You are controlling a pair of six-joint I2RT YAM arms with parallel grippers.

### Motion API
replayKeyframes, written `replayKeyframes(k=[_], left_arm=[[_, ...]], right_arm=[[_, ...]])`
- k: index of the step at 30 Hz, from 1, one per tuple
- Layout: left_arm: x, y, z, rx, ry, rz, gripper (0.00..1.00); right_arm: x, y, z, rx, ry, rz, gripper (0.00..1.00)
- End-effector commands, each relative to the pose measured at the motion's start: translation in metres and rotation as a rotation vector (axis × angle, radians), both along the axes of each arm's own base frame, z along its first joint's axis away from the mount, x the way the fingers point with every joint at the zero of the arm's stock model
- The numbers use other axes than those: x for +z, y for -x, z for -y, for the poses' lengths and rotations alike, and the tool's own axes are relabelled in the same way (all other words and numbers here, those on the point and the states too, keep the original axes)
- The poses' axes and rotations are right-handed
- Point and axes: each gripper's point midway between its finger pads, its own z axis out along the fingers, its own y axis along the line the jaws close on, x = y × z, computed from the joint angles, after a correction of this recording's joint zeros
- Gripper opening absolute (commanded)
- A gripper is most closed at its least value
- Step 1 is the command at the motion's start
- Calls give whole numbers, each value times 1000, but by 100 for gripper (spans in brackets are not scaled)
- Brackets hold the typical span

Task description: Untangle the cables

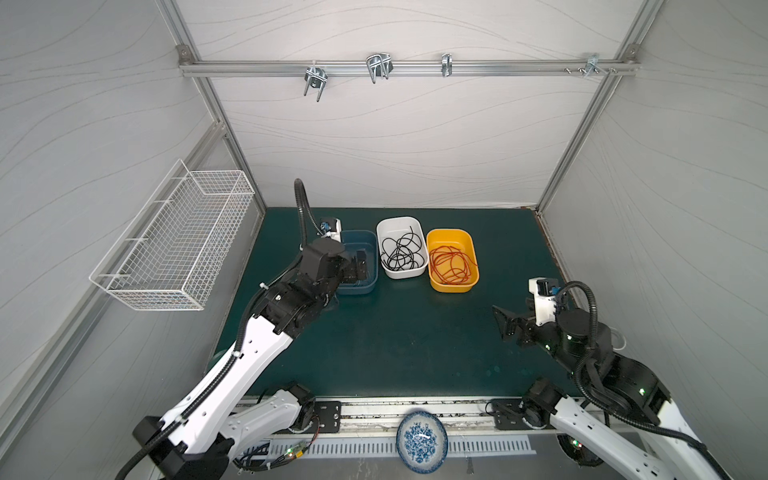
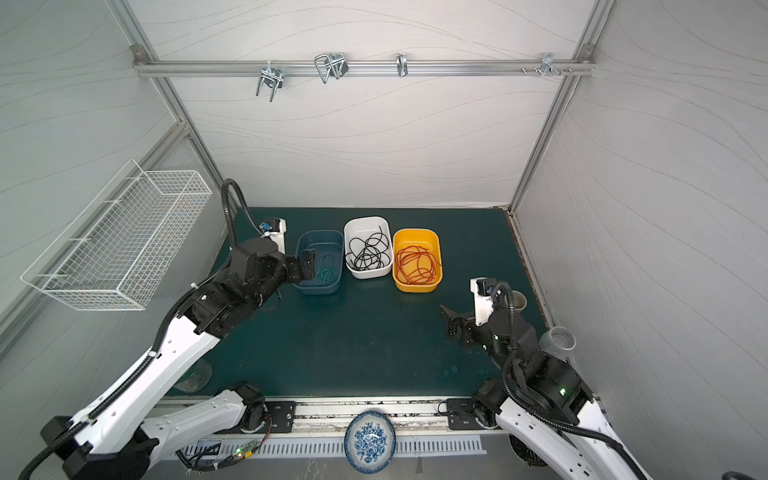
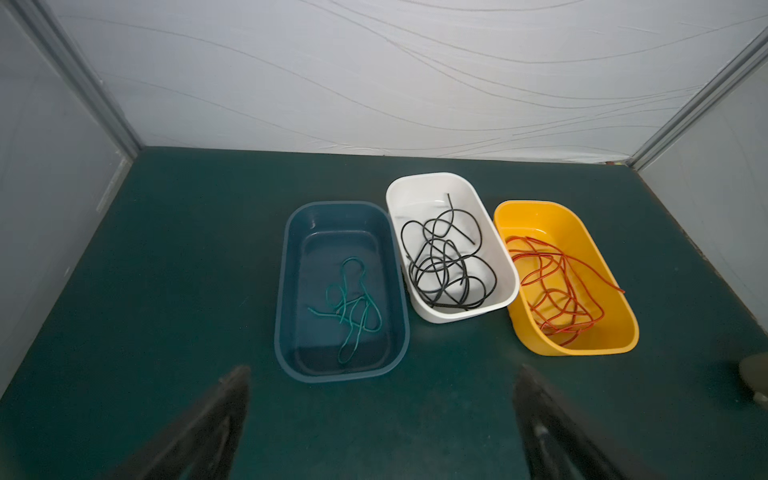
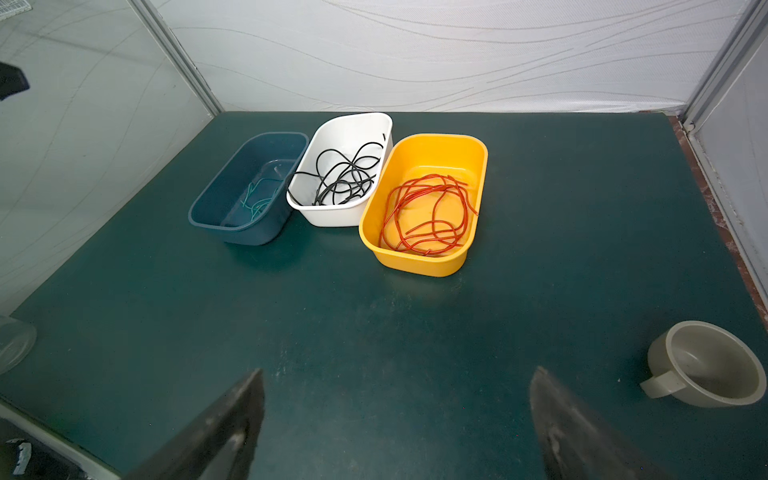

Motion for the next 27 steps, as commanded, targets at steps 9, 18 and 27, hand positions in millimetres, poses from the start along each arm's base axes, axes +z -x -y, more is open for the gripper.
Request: replayKeyframes(k=[9,18,27], left_arm=[[-47,27,-49,200,3,46,100],[-64,28,-74,299,-45,162,100],[-82,17,-100,392,-82,149,100]], right_arm=[[-14,-9,4,-57,-5,38,99],[-9,-21,1,-73,-52,157,99],[-7,-84,17,-360,133,348,99]])
